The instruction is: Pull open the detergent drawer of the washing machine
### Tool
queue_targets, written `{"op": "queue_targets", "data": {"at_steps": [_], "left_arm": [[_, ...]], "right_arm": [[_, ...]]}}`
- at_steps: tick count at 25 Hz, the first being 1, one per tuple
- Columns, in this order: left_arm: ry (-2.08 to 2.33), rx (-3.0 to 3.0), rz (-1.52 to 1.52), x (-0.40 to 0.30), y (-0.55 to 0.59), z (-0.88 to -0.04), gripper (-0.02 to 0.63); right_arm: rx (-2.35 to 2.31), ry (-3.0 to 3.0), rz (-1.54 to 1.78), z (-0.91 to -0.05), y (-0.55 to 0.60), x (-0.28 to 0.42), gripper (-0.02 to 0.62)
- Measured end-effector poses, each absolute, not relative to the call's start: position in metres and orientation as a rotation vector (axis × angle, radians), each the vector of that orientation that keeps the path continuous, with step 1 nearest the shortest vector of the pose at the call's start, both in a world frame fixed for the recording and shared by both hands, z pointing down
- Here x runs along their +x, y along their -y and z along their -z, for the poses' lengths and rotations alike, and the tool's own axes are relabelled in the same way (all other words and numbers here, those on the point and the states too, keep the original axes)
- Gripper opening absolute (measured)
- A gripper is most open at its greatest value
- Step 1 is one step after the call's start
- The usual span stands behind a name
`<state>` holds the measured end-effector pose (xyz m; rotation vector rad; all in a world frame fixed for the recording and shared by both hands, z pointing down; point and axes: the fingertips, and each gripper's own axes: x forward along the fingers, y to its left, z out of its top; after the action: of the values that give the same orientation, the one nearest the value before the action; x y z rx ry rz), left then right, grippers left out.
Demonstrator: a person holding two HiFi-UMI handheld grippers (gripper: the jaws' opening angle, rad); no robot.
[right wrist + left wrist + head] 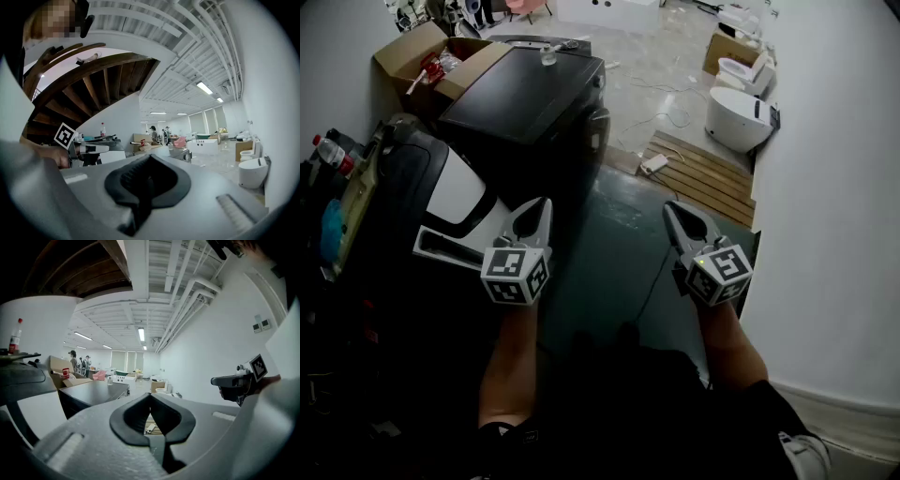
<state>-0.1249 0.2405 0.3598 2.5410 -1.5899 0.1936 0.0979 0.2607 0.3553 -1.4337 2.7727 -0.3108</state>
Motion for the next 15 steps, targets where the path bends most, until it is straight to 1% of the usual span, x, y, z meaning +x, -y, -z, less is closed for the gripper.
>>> {"op": "queue_targets", "data": {"at_steps": [3, 8, 11, 15], "left_arm": [[1.6, 2.538, -0.202, -0.12, -0.241, -0.361, 0.003], [1.636, 2.516, -0.204, -0.12, -0.242, -0.362, 0.003], [1.649, 2.51, -0.215, -0.117, -0.244, -0.362, 0.003], [1.645, 2.512, -0.219, -0.105, -0.249, -0.361, 0.003]], "right_arm": [[-1.434, -2.808, 0.268, -0.361, -0.26, 0.105, 0.002], [-1.45, -2.779, 0.315, -0.359, -0.258, 0.108, 0.001], [-1.451, -2.791, 0.287, -0.364, -0.255, 0.115, 0.001], [-1.436, -2.736, 0.383, -0.364, -0.257, 0.122, 0.002]]}}
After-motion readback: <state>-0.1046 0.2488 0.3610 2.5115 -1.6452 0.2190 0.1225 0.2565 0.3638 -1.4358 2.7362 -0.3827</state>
